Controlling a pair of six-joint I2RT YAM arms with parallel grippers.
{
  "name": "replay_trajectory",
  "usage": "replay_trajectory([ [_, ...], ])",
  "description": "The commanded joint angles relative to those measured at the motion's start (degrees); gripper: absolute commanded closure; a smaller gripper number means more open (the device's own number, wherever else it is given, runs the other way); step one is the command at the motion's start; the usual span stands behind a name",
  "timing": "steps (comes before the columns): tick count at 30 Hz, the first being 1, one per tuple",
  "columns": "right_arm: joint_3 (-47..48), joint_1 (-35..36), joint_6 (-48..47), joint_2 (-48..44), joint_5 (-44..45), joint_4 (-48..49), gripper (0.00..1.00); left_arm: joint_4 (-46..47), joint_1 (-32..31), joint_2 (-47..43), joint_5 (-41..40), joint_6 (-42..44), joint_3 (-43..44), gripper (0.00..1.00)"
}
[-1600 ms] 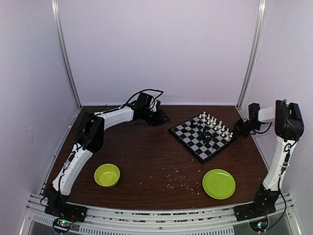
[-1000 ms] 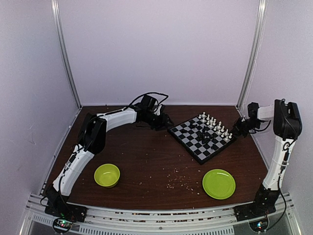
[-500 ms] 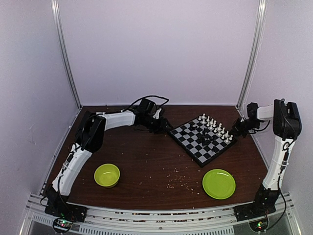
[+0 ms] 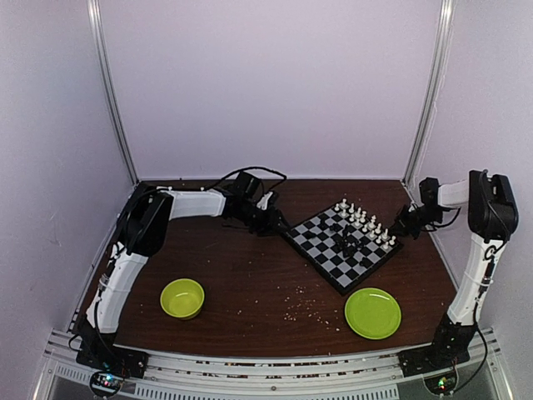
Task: Set up the chess pieces on the board
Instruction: Move the chessboard to the corner of the board.
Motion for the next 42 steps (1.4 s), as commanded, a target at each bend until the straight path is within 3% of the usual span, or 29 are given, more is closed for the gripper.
replay_trajectory([
  [1, -0.7, -1.7, 0.3, -3.1, 1.5, -1.9, 0.97, 0.1, -1.2, -2.8, 0.0, 1.3, -2.1, 0.53],
  [12, -7.1, -7.7, 0.6, -9.0, 6.3, -1.0, 0.95, -0.4, 2.1, -7.8, -9.4, 0.1, -4.0, 0.49],
  [19, -11.6, -7.6, 1.8, -10.3, 7.4, -0.1, 0.98, -2.7, 2.8, 1.6, -6.8, -3.9, 9.4, 0.54],
  [30, -11.7, -5.1, 0.0, -7.8, 3.9, -3.2, 1.00, -2.3, 0.8, 5.8, -0.4, -4.8, 12.4, 0.61],
  [37, -11.7, -2.8, 0.6, -7.8, 3.5, -3.3, 1.00, -2.5, -0.6, 4.4, 1.0, -3.2, 9.2, 0.63],
  [42, -11.6, -1.6, 0.5, -8.4, 2.7, -3.4, 1.00, -2.6, -1.1, 0.5, 2.0, -1.1, 1.8, 0.63],
])
